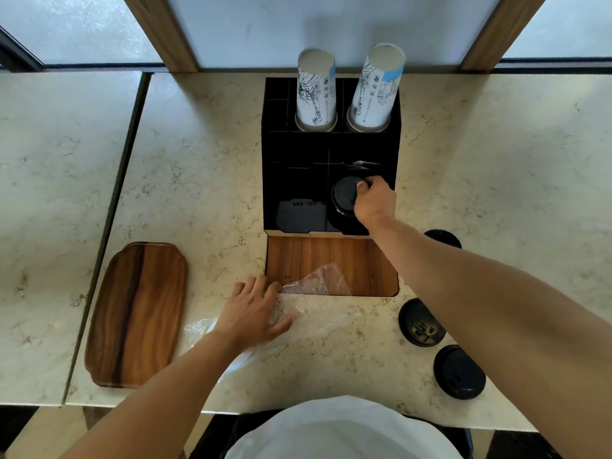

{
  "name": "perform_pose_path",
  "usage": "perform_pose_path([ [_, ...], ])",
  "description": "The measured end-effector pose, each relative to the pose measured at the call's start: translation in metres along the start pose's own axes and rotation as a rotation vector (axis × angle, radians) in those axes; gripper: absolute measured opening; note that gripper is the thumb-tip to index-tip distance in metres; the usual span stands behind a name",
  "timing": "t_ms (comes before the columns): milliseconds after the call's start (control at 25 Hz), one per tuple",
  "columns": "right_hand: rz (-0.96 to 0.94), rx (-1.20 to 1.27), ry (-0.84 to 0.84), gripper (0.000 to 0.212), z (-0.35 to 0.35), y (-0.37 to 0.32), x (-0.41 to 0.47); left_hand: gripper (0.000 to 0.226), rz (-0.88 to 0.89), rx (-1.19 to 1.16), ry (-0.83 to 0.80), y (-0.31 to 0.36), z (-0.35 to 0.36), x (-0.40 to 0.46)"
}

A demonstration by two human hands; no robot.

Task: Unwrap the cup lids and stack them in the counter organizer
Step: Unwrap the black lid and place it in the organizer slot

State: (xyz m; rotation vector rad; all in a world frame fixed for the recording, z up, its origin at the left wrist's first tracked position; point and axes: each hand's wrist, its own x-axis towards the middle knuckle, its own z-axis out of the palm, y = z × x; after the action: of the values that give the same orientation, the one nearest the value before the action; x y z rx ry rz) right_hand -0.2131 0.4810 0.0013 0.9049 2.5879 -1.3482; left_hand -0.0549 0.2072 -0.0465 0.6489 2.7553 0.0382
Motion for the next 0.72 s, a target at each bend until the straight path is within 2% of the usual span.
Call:
perform_pose_path([
  [360, 0.023, -0.071, -0.064, 0.036, -0.006, 0.000, -0.005, 0.083, -0.012, -0.008, 0.011, 0.001, 0.001, -0.001],
  [520, -0.118, -0.263, -0.139, 0.047, -0.013, -0.002, -0.015, 0.080, -0.010, -0.006, 0.024, 0.002, 0.001, -0.003],
  [720, -0.210, -0.373, -0.165, 0.046, -0.020, -0.003, -0.016, 0.079, -0.013, -0.003, 0.018, 0.001, 0.002, -0.003],
])
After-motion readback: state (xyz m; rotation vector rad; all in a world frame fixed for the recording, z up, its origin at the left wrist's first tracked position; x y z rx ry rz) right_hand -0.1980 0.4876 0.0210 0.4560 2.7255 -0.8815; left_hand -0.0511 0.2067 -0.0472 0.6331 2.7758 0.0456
